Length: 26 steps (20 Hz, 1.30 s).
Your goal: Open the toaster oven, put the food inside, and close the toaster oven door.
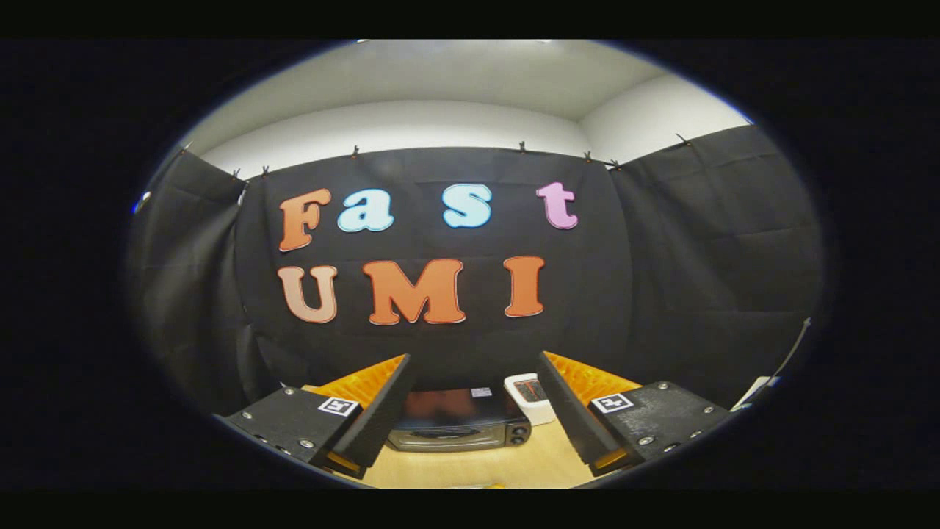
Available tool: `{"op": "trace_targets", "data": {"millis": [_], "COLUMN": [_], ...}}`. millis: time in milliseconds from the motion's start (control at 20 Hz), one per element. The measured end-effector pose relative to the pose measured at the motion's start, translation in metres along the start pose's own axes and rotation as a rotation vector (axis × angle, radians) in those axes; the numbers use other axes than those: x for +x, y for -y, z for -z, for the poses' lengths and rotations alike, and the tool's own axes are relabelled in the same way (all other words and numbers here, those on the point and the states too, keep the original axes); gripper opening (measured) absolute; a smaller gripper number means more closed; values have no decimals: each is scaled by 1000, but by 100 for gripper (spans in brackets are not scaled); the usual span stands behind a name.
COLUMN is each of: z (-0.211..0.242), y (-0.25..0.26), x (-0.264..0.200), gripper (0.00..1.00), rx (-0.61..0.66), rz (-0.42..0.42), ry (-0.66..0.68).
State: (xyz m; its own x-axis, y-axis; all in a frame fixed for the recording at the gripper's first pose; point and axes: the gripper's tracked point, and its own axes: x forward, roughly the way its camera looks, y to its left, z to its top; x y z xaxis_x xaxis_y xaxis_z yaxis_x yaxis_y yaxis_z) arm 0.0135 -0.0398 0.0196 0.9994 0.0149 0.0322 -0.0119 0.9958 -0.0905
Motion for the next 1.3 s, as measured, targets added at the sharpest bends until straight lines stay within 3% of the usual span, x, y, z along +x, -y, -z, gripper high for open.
{"op": "trace_targets", "data": {"millis": [500,1100,1300], "z": [79,201,244], "y": [-16,-66,-67], "x": [58,99,115], "gripper": [99,100,99], "rx": [-40,-68,-91], "rz": [-237,-319,-295], "ry": [-143,-261,-309]}}
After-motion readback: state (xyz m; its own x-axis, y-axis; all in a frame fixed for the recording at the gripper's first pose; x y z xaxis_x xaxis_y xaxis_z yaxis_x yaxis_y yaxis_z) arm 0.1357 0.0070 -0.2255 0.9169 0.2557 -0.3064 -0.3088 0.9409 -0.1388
